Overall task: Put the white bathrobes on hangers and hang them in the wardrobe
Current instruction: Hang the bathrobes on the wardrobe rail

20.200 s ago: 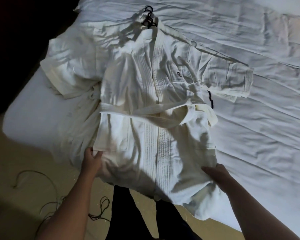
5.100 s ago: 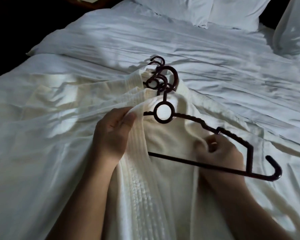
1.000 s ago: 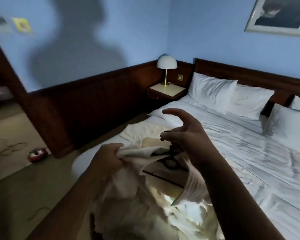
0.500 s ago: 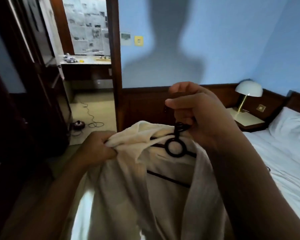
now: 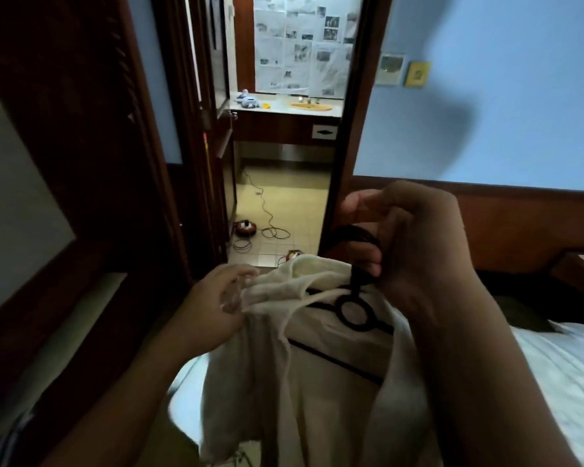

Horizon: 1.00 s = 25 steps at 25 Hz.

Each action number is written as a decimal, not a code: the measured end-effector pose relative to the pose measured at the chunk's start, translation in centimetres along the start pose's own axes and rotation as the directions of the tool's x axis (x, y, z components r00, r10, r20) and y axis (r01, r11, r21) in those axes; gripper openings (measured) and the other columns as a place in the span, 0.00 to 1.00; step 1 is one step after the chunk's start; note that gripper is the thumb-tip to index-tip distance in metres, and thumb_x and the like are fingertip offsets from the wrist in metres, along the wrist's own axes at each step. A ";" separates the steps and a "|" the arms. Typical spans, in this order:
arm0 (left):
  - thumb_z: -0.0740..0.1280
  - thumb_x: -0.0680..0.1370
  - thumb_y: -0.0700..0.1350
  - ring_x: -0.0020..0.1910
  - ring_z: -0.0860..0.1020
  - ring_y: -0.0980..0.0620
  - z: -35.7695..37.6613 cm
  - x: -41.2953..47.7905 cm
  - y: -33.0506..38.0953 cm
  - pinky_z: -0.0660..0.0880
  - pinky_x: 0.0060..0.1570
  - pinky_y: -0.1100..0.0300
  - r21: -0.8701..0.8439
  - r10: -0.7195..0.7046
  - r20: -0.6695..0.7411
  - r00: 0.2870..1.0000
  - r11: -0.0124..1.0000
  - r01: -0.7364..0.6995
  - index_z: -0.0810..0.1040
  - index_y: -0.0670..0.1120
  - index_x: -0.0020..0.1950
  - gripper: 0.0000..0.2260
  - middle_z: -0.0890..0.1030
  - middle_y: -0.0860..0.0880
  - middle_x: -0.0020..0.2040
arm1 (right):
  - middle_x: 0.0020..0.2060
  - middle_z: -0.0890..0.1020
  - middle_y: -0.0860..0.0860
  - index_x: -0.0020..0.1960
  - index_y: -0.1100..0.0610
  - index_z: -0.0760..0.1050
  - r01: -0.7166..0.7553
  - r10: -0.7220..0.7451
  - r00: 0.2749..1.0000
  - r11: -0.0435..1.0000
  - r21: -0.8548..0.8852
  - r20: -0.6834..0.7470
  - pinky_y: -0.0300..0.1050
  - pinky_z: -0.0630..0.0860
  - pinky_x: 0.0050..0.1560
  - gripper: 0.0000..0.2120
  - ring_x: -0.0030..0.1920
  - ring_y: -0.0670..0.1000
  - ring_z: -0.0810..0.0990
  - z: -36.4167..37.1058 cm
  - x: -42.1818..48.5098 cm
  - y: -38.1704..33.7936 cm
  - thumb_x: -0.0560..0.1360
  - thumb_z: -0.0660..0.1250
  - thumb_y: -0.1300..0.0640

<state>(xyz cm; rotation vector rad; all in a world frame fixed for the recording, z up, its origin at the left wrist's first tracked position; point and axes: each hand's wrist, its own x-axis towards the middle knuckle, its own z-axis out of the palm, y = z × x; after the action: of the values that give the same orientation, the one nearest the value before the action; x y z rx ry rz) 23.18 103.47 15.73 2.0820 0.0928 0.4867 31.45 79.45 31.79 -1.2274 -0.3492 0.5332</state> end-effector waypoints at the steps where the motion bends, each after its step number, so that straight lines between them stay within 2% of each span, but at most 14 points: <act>1: 0.70 0.73 0.49 0.61 0.79 0.59 -1.2 0.0 -0.8 0.77 0.61 0.59 0.048 0.009 -0.042 0.999 0.999 -0.007 0.81 0.52 0.63 0.17 0.80 0.58 0.60 | 0.34 0.66 0.56 0.48 0.61 0.75 -0.021 0.021 1.000 1.000 0.005 -0.003 0.45 0.52 0.30 0.15 0.27 0.52 0.59 1.2 1.6 0.8 0.65 0.64 0.53; 5: 0.67 0.77 0.43 0.65 0.77 0.56 -6.2 0.3 -3.9 0.77 0.63 0.52 0.136 -0.036 -0.074 0.997 0.990 0.046 0.78 0.55 0.68 0.19 0.78 0.59 0.63 | 0.27 0.64 0.53 0.45 0.62 0.73 -0.064 0.064 0.995 0.998 0.008 0.075 0.50 0.49 0.33 0.13 0.27 0.52 0.57 5.4 7.9 2.6 0.70 0.59 0.52; 10: 0.65 0.79 0.46 0.68 0.74 0.56 -11.0 4.1 -7.2 0.76 0.66 0.49 0.212 -0.060 -0.294 0.954 0.969 0.126 0.75 0.55 0.71 0.20 0.76 0.58 0.67 | 0.27 0.67 0.54 0.45 0.62 0.72 -0.089 0.081 0.969 0.996 0.026 0.235 0.50 0.51 0.32 0.13 0.26 0.52 0.60 10.1 16.9 3.9 0.75 0.55 0.53; 13: 0.65 0.82 0.52 0.73 0.69 0.59 -14.2 6.5 -9.5 0.72 0.70 0.48 0.273 -0.096 -0.420 0.903 0.935 0.226 0.72 0.60 0.73 0.19 0.72 0.61 0.72 | 0.27 0.69 0.56 0.47 0.63 0.72 -0.108 0.088 0.910 0.994 0.028 0.405 0.48 0.55 0.31 0.13 0.26 0.54 0.63 13.7 23.7 5.5 0.69 0.59 0.54; 16: 0.67 0.80 0.53 0.76 0.66 0.56 -17.1 7.6 -11.1 0.68 0.73 0.43 0.269 -0.134 -0.588 0.797 0.897 0.350 0.72 0.61 0.73 0.21 0.70 0.61 0.74 | 0.29 0.72 0.62 0.44 0.64 0.71 -0.150 0.196 0.816 0.980 -0.127 0.544 0.44 0.68 0.32 0.14 0.28 0.57 0.70 18.0 29.8 5.8 0.60 0.61 0.58; 18: 0.69 0.80 0.45 0.75 0.67 0.58 -18.3 7.5 -12.1 0.69 0.73 0.45 0.235 -0.161 -0.687 0.709 0.874 0.426 0.72 0.58 0.74 0.23 0.70 0.60 0.74 | 0.30 0.72 0.61 0.44 0.63 0.70 -0.282 0.325 0.736 0.945 -0.168 0.593 0.47 0.70 0.36 0.16 0.32 0.56 0.71 20.4 32.4 6.3 0.59 0.63 0.55; 19: 0.69 0.80 0.41 0.74 0.68 0.59 -18.6 7.2 -12.4 0.70 0.72 0.47 0.197 -0.189 -0.707 0.682 0.873 0.446 0.72 0.58 0.74 0.24 0.71 0.61 0.73 | 0.34 0.72 0.60 0.46 0.61 0.70 -0.310 0.315 0.720 0.943 -0.119 0.619 0.48 0.69 0.38 0.17 0.33 0.56 0.70 21.6 33.5 6.5 0.61 0.65 0.54; 22: 0.67 0.80 0.42 0.69 0.72 0.64 -19.8 6.7 -13.2 0.75 0.65 0.57 0.126 -0.253 -0.715 0.652 0.870 0.476 0.72 0.62 0.73 0.24 0.73 0.65 0.70 | 0.38 0.73 0.60 0.49 0.61 0.70 -0.257 0.199 0.732 0.966 -0.006 0.652 0.50 0.70 0.37 0.18 0.34 0.59 0.70 24.9 36.3 6.7 0.63 0.66 0.52; 25: 0.67 0.81 0.42 0.67 0.72 0.67 -22.0 7.4 -14.8 0.74 0.62 0.63 0.085 -0.291 -0.735 0.613 0.857 0.508 0.72 0.66 0.72 0.24 0.72 0.70 0.67 | 0.36 0.72 0.60 0.43 0.63 0.73 -0.237 0.219 0.654 0.968 -0.079 0.725 0.49 0.68 0.38 0.17 0.34 0.58 0.70 28.9 39.5 6.4 0.63 0.64 0.49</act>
<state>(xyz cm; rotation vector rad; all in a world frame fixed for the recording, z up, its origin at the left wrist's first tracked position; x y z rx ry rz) 23.51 130.98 15.73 1.9371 1.1390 1.0067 47.64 126.08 33.39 -0.9889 -0.8733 1.2606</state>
